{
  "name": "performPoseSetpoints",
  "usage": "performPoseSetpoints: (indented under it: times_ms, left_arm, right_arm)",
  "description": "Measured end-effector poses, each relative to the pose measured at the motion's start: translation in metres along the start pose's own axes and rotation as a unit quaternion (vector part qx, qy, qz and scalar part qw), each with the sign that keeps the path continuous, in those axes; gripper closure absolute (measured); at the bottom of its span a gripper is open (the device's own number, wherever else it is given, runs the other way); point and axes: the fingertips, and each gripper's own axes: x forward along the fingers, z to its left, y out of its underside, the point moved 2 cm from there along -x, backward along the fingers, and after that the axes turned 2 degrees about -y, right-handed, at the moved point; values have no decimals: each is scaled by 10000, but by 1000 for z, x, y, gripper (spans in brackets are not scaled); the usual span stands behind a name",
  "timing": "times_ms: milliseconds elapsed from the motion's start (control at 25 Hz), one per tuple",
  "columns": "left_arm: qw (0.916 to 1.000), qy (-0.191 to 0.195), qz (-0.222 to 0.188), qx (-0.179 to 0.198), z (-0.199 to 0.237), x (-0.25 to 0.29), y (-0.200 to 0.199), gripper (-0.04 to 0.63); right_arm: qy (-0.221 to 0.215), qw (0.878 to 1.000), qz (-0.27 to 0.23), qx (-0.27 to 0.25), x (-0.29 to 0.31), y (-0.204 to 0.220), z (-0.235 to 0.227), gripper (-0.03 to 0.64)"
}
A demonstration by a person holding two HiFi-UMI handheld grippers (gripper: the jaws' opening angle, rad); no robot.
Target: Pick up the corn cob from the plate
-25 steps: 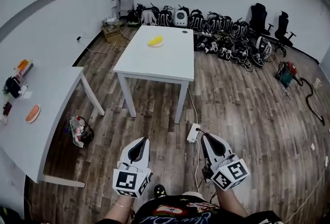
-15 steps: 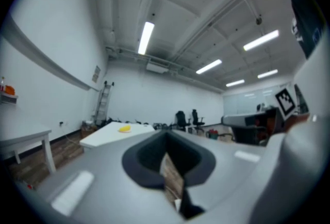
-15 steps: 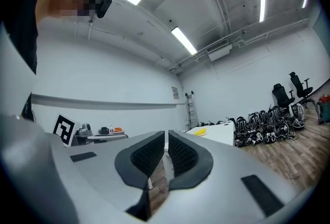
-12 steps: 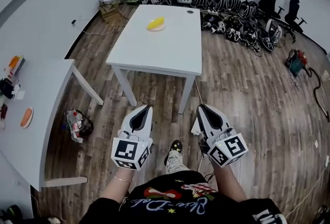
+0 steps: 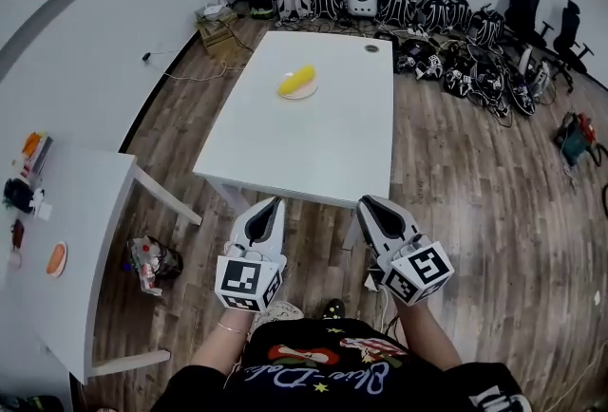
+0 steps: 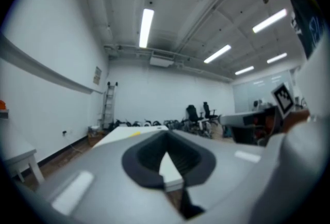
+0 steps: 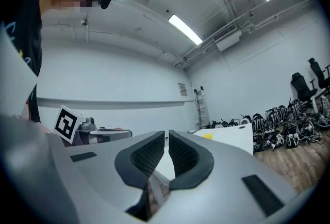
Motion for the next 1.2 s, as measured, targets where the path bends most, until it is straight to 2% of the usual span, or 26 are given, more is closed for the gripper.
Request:
performPoseSetpoints:
  times_ms: [280, 440, 640, 800, 880, 960, 1120, 1200]
  left_arm:
    - [9998, -18, 161, -87, 50, 84, 13, 598]
    - [9999, 32, 168, -25, 86, 146, 15, 598]
    - [9994, 316, 121, 77, 140, 224, 6, 598]
    - [9988, 463, 132, -100, 193, 275, 4, 598]
    - [9984, 523, 156, -159, 215, 298, 8, 598]
    - [9977, 575, 217, -276, 234, 319, 13, 598]
    - [9955, 707, 374, -510, 255, 351, 25, 598]
    - [9949, 667, 465, -600, 264, 363, 29, 598]
  right_arm:
    - [-215, 9994, 136, 217, 86, 14, -51, 601]
    - [-388, 9991, 143, 7, 150, 4, -84, 601]
    - [-516, 9976, 320, -347, 253, -8, -130, 601]
    - [-733, 9922, 617, -795, 339, -6, -160, 600]
    - [-863, 9834, 845, -1355, 380, -1, -179, 600]
    - [-996, 9673, 1257, -1963, 420, 11, -198, 600]
    - [-1408, 9222, 2150, -2890, 479, 48, -233, 597]
    - [-1707, 8966, 2527, -3211, 499, 65, -247, 544]
